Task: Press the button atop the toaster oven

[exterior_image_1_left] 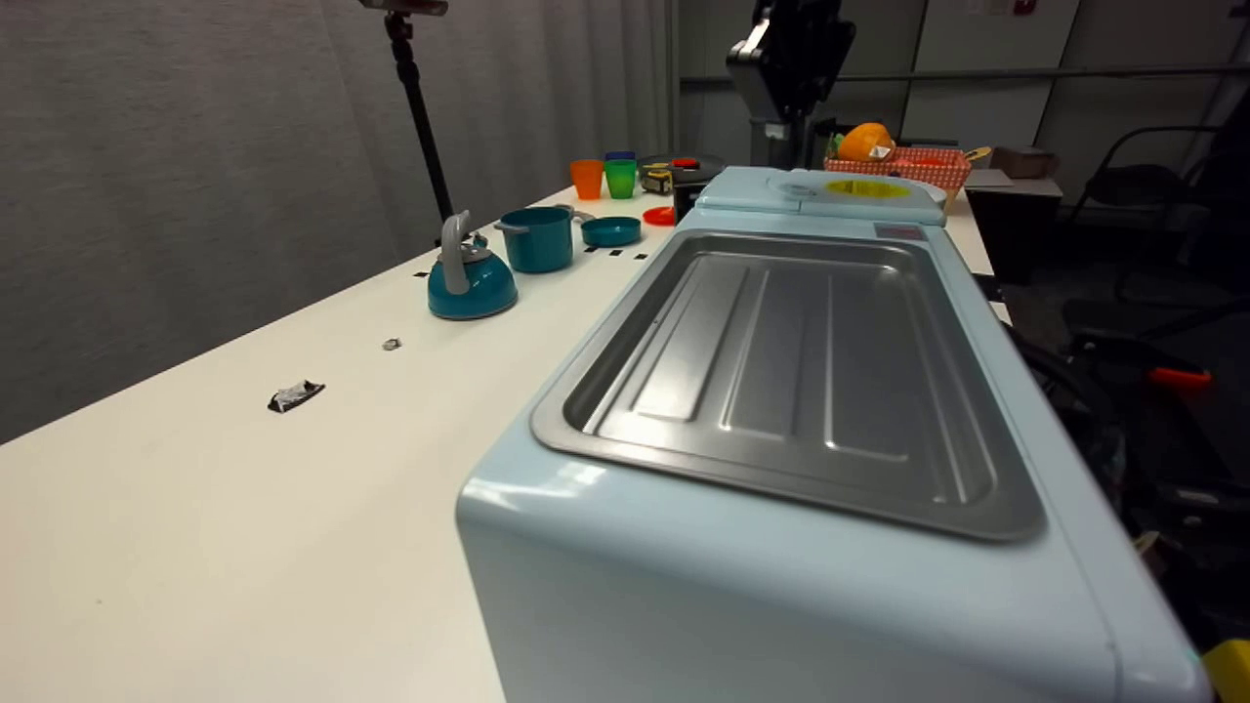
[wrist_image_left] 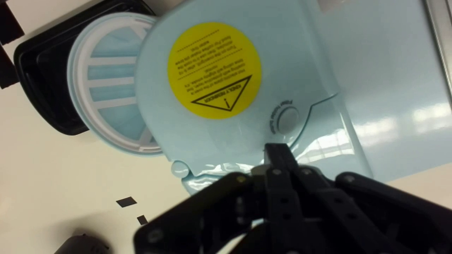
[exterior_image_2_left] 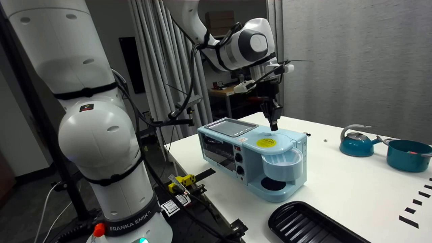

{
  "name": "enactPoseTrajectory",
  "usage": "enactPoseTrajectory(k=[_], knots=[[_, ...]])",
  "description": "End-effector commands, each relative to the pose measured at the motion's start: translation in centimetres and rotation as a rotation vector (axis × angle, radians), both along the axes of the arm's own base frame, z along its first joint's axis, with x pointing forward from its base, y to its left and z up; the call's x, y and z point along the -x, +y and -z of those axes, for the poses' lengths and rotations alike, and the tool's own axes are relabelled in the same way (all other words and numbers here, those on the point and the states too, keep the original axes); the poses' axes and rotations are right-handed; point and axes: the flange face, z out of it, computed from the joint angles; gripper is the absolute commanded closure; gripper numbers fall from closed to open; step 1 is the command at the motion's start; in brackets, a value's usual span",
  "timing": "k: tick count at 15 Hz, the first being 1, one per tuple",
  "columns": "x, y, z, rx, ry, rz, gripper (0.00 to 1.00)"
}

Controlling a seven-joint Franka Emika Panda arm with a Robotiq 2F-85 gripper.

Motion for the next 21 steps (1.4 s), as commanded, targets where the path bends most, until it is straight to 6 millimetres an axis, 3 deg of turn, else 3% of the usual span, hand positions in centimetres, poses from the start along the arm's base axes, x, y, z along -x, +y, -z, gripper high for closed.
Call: enactPoseTrajectory(k=[1,8,21], knots=[[0.2,0.5,0.4,-0.019,-0.01,-0.002,1.0],[0.3,1.3,1.3,-0.034,0.018,-0.012,1.0],[1.3,-0.3,4.5,-0.019,0.042,0.01,1.0]])
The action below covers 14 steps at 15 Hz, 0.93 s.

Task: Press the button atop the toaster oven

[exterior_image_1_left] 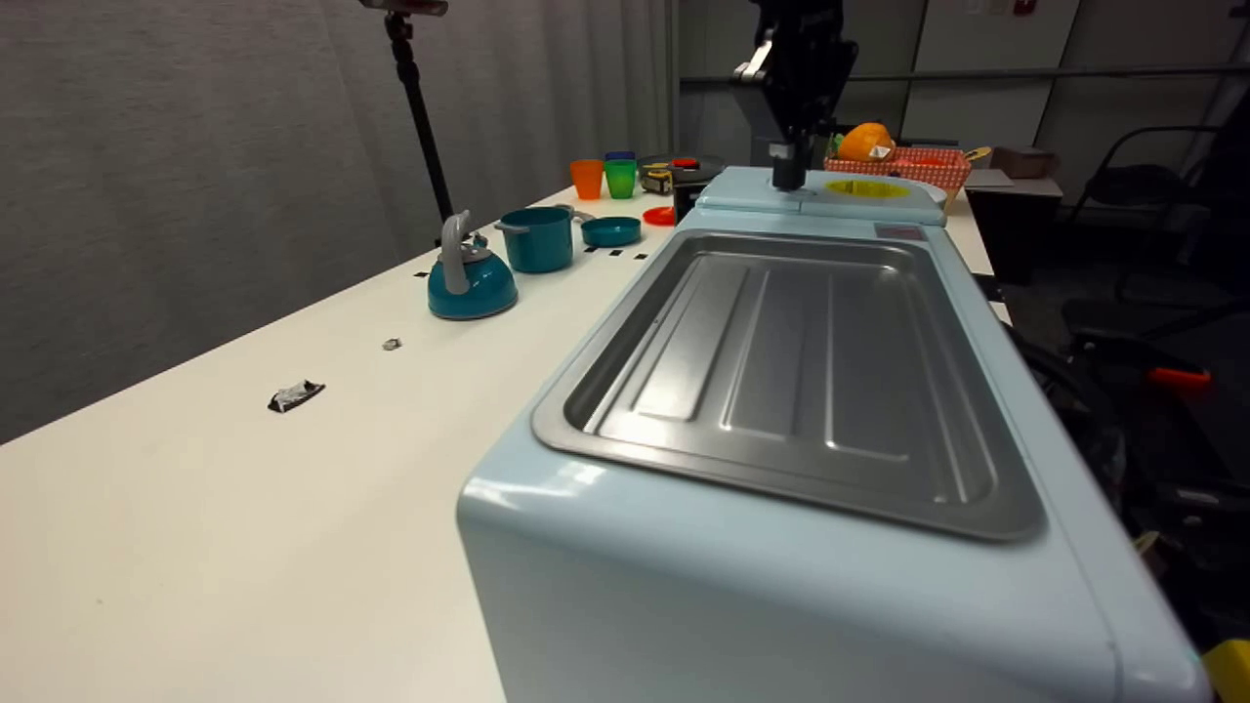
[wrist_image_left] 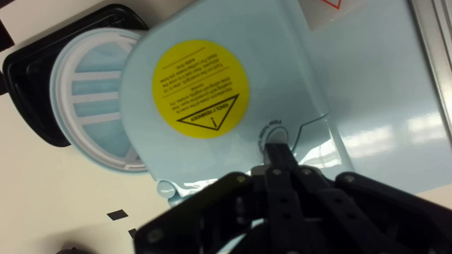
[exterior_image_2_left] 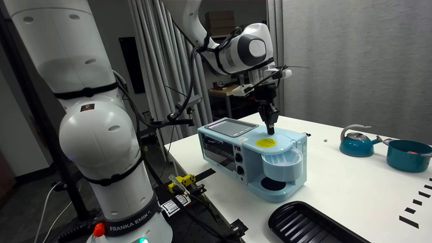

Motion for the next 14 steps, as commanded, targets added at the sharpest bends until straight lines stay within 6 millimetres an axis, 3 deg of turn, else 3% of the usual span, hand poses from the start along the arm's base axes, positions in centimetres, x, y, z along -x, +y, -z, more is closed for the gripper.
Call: enactPoseTrajectory(k=[1,14], knots=[[1.16,-1.09,3.71,-0.005,0.02,0.011,1.0],[2.11,-1.5,4.17,0.009,-0.035,-0.01,1.0]])
